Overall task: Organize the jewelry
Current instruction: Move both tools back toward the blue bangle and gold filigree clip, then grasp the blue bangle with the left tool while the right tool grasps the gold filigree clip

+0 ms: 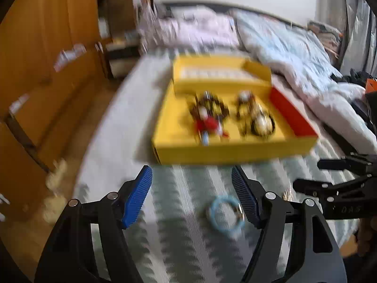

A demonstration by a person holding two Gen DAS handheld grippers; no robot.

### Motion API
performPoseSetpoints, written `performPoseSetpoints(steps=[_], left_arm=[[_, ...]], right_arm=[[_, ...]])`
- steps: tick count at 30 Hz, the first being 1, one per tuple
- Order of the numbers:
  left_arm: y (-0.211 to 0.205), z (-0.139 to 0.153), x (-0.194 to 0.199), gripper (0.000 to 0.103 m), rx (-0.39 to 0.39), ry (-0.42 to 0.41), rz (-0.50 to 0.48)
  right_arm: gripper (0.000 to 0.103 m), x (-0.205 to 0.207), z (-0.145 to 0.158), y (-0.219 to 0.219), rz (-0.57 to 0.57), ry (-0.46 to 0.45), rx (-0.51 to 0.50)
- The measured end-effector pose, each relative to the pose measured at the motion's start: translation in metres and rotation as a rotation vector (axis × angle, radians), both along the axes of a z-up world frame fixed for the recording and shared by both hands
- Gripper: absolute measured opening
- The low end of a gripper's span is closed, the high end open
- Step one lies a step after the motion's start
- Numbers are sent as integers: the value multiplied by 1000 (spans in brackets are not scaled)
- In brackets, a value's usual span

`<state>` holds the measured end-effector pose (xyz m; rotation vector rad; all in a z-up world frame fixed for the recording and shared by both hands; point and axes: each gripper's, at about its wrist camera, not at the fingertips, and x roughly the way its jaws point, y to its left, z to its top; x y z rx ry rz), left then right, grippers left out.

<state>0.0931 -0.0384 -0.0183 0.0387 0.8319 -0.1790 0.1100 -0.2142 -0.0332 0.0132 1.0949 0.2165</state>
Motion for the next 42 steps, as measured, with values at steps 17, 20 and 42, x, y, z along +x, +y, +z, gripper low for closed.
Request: performPoseSetpoints(steps=[17,20,42], left_arm=[[-16,-65,2,70,66,260,-68],[-17,-69,4,70,76,269,-65],[-27,-100,18,68,137,303,-33]], right_arm=[[82,15,-62,-6,-56,182,-114],[82,16,-67,-7,-47,195,-112],[74,7,-95,28,45,148,-299]])
